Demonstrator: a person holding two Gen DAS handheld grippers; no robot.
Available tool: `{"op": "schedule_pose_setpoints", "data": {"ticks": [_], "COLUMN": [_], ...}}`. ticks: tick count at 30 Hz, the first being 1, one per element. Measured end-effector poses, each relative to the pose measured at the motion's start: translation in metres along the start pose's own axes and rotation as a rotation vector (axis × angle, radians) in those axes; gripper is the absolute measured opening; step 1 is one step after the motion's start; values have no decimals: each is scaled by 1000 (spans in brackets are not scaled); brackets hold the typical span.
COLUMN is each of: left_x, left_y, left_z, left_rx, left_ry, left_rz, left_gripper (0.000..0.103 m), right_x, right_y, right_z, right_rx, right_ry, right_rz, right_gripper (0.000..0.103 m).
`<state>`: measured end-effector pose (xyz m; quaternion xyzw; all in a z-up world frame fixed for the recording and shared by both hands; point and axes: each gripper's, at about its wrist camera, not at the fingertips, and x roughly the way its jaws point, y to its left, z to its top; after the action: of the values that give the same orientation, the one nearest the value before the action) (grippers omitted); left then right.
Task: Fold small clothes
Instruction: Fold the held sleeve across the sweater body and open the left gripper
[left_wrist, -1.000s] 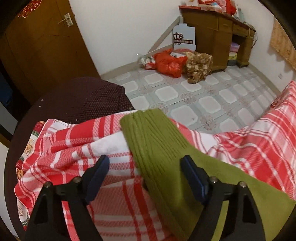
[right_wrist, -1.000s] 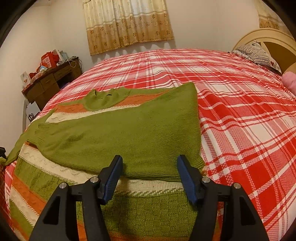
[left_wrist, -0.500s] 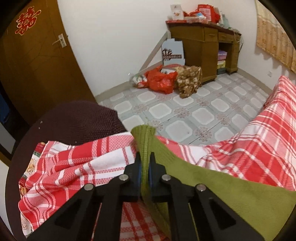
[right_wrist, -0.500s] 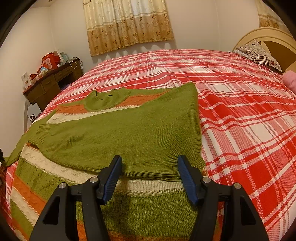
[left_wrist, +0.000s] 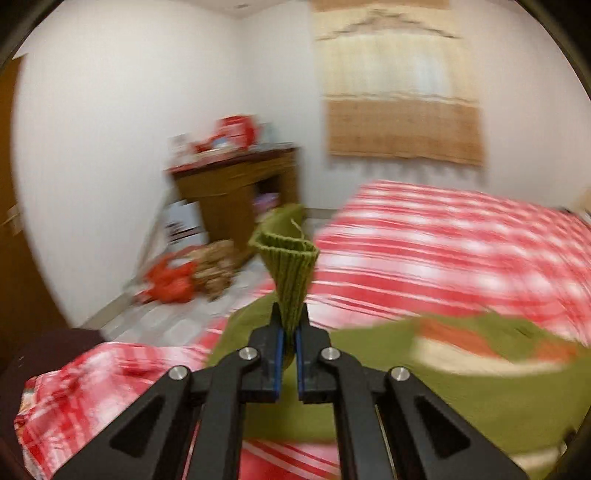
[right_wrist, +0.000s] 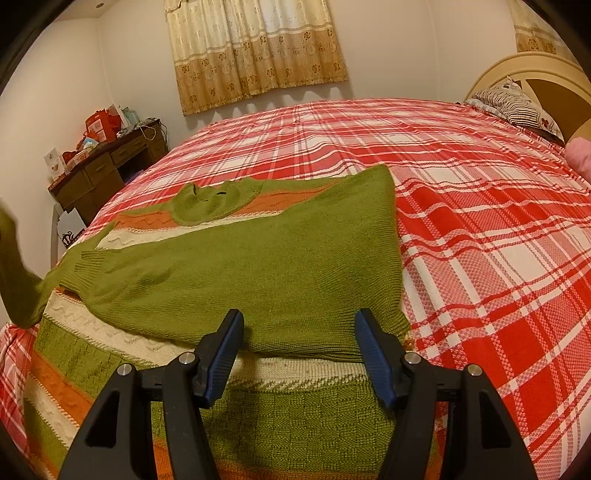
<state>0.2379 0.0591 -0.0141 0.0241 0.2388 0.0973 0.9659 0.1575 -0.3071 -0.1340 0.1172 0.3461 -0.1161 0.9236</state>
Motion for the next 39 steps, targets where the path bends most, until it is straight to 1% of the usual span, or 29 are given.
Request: {"op": "schedule_pose_setpoints", "data": {"ticks": [1,3,4,6,9,11,13,15,16,17,18,19,21,22,24,25,26,27,28,30,31,33,36,39], "left_x": [-4,-4,-1,7,17,25,31,22,16,11,7,1,-9,-9,-7,-5,-1,2,7,15,20,26,31,27], "left_y": [-19,-47,-62,-83,-109,-121,-119,-116,-109,-102,-98,-85,-61,-47,-24,-17,-8,-2,2,6,7,12,15,10], "left_z": [-9,-27,-37,-55,-68,-75,-78,-78,-75,-73,-75,-77,-84,-86,-91,-93,-97,-103,-107,-117,-122,-127,-126,-129], "left_rx": [34,81,105,145,197,224,237,233,232,224,208,174,113,92,60,46,24,11,3,-4,-17,-65,-110,-106], "left_ry": [10,40,69,122,178,224,262,253,246,245,244,234,197,180,168,168,174,184,200,220,235,272,291,271], "left_rz": [-40,-83,-107,-135,-131,-118,-125,-155,-174,-192,-209,-227,-226,-192,-111,-90,-70,-61,-50,-21,-22,-70,-100,-100], "left_gripper": [5,5,5,5,6,13,14,21,38,68,83,102,103,103,103,103,103,103,102,102,102,102,103,103], "right_x": [0,0,0,0,-1,-1,-1,0,0,0,0,0,1,2,6,8,10,9,4,-17,-25,-26,-1,34], "right_y": [0,-1,0,-1,-1,-2,-2,-2,-2,-2,-1,-1,1,2,7,11,19,26,32,50,66,97,136,162], "right_z": [0,0,-1,0,-1,-1,-1,-1,-1,-1,-1,-1,-1,0,2,4,7,9,10,15,18,24,28,28], "right_rx": [1,2,2,2,7,9,9,9,9,8,8,5,-3,-7,-33,-53,-86,-103,-102,-68,-68,-108,-119,-103], "right_ry": [-1,-2,-3,-4,-7,-9,-9,-8,-8,-7,-6,-5,3,9,35,51,74,80,64,-7,-27,-18,61,132], "right_rz": [2,5,5,5,12,16,17,16,16,16,15,14,14,16,12,-4,-46,-80,-75,76,156,228,315,334], "right_gripper": [63,64,64,64,64,64,64,64,64,64,65,65,67,69,76,78,78,78,78,78,78,78,78,78]}}
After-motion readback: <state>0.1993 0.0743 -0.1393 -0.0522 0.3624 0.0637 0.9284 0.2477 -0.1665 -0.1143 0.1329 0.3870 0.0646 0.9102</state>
